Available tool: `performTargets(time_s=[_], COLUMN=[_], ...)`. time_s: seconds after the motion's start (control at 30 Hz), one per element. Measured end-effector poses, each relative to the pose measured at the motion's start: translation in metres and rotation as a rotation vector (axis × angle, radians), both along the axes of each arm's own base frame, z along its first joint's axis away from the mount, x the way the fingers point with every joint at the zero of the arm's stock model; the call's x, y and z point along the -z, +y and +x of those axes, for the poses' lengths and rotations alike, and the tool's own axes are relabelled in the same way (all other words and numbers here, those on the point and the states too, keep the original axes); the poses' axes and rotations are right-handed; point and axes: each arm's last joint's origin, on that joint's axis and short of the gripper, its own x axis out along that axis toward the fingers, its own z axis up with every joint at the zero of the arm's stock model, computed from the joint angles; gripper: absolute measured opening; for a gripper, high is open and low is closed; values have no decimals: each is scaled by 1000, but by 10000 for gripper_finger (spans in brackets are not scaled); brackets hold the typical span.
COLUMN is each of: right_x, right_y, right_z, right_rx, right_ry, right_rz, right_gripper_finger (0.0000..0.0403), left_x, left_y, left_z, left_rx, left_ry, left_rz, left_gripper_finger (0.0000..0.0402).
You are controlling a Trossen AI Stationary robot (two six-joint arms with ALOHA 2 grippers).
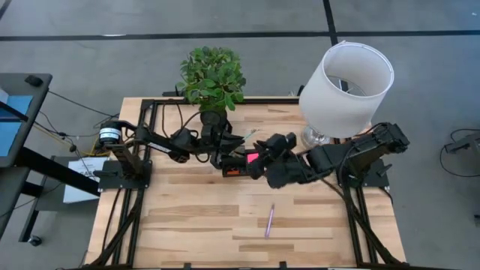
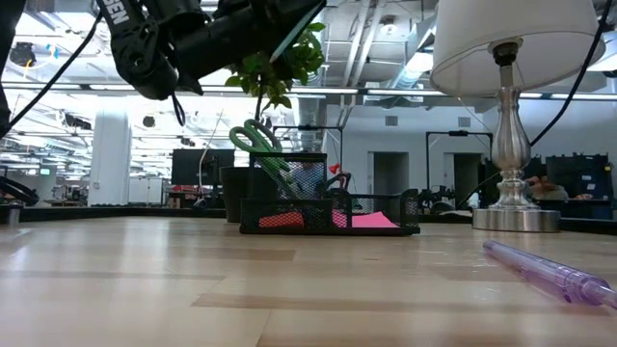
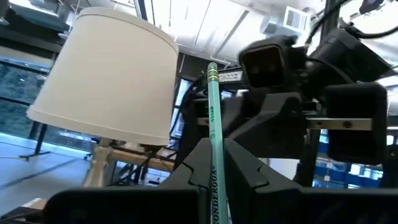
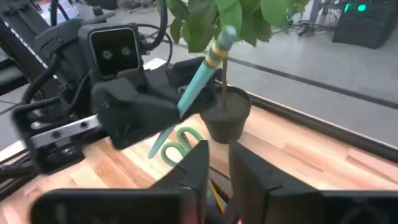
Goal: Pick and place office supplies into organizer
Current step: Put the blue pencil into the black desk organizer
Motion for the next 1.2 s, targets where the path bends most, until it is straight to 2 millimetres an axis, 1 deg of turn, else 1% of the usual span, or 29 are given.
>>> performTargets(time_s=[0.1,0.23,0.33,0.4,0.5,0.67,0.73,0.8,0.87,0.93,1.03,1.1,1.2], right_x=[5,15,15,14,7,-25,-41,-55,-63,-63,-58,-58,-60], right_y=[-9,-17,-18,-15,-5,14,20,21,23,28,33,37,43], right_z=[10,19,20,19,12,-9,-20,-31,-39,-41,-35,-29,-20], right_rx=[2,30,40,39,20,-9,-10,-28,-60,-85,-125,-179,-211], right_ry=[33,65,53,53,22,-111,-169,-217,-244,-238,-213,-221,-235], right_rz=[-19,-29,-37,-50,-58,-123,-151,-147,-126,-126,-145,-141,-194], right_gripper_finger=[89,140,169,180,187,181,175,172,170,169,172,175,178], left_x=[0,0,0,0,0,-3,-9,-17,-28,-38,-52,-58,-64], left_y=[-3,-6,-8,-9,-10,-14,-18,-23,-27,-29,-30,-30,-30], left_z=[0,1,1,1,1,2,6,9,14,17,22,23,25], left_rx=[9,19,26,32,64,126,163,191,208,243,280,282,296], left_ry=[0,0,0,0,3,-3,-25,-56,-96,-135,-178,-197,-212], left_rz=[-4,-7,-7,-4,-6,0,14,32,67,103,126,129,122], left_gripper_finger=[7,7,7,7,7,7,7,7,7,7,7,7,7])
